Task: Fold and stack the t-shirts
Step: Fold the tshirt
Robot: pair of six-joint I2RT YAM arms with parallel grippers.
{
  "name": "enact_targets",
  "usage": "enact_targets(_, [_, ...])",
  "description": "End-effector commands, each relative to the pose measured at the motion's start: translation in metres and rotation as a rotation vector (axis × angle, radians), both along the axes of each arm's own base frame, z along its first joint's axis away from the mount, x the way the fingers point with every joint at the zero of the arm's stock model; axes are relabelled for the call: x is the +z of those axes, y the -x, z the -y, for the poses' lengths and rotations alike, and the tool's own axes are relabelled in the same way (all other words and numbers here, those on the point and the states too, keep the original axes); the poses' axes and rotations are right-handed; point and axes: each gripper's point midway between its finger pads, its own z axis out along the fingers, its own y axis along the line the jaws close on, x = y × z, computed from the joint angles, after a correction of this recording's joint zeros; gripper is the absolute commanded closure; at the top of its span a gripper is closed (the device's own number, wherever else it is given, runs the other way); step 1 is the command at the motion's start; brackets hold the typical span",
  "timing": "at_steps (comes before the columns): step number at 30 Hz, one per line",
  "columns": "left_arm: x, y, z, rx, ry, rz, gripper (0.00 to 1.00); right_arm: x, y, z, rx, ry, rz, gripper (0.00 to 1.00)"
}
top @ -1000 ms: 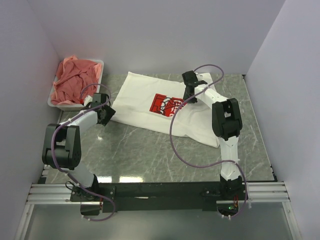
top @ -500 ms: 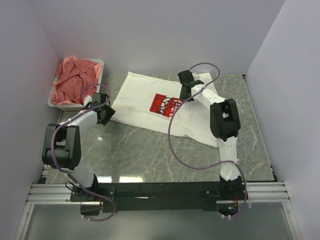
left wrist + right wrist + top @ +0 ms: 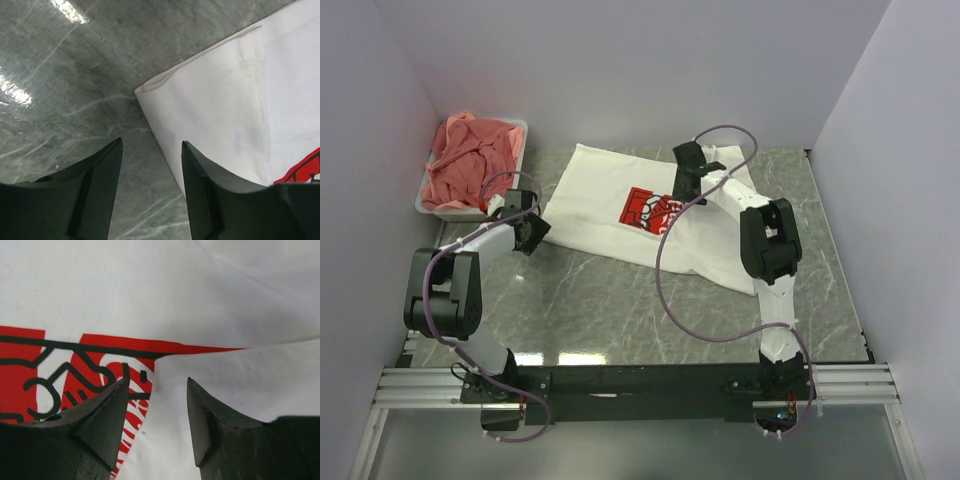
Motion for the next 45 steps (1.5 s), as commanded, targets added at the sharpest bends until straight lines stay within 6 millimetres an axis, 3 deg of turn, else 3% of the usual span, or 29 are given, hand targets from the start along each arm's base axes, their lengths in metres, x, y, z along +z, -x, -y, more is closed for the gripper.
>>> enact_targets(1, [0.017,-0.003,-0.005,0.021,-0.005,0.058,0.44,0.057,0.003,0.010,-0.036,-0.062,0.095,0.42])
enact_targets(2, [0.017,-0.003,-0.007,0.028,-0.012,0.057,0.44,0.070,0.013,0.015,-0.055,-0.092,0.108,0.42])
enact_targets(6, [0.013,-0.004,-0.012,0.054,-0.018,0.068,0.44,0.086,0.055,0.029,-0.089,-0.160,0.093,0.42])
enact_targets(7, [0.011,-0.005,-0.013,0.058,-0.021,0.066,0.44,0.108,0.066,0.029,-0.080,-0.211,0.141,0.42])
enact_targets(8, [0.011,-0.008,-0.014,0.062,-0.022,0.071,0.45,0.086,0.088,0.035,-0.111,-0.225,0.089,0.42])
enact_targets(10, [0.009,-0.013,-0.013,0.062,-0.024,0.072,0.45,0.083,0.110,0.041,-0.123,-0.264,0.081,0.42])
enact_targets(14, [0.005,-0.019,-0.014,0.066,-0.031,0.072,0.47,0.068,0.173,0.051,-0.195,-0.381,0.053,0.42])
enact_targets(16, [0.000,-0.021,-0.014,0.061,-0.030,0.070,0.48,0.062,0.191,0.053,-0.227,-0.417,0.048,0.42])
enact_targets(19, [-0.005,-0.025,-0.014,0.055,-0.032,0.076,0.49,0.044,0.231,0.058,-0.298,-0.479,0.010,0.42])
enact_targets(25, [-0.009,-0.032,-0.015,0.049,-0.026,0.105,0.49,0.022,0.276,0.073,-0.451,-0.520,-0.026,0.42])
enact_targets(26, [-0.010,-0.033,-0.016,0.050,-0.026,0.106,0.50,0.011,0.285,0.078,-0.496,-0.522,-0.045,0.41])
enact_targets(32, [-0.017,-0.033,-0.020,0.057,-0.026,0.102,0.55,0.000,0.305,0.101,-0.643,-0.501,-0.027,0.37])
enact_targets(36, [-0.019,-0.035,-0.021,0.059,-0.026,0.100,0.57,-0.003,0.301,0.113,-0.677,-0.496,-0.012,0.37])
enact_targets(45, [-0.023,-0.037,-0.021,0.056,-0.027,0.095,0.65,-0.031,0.283,0.135,-0.748,-0.421,-0.054,0.36])
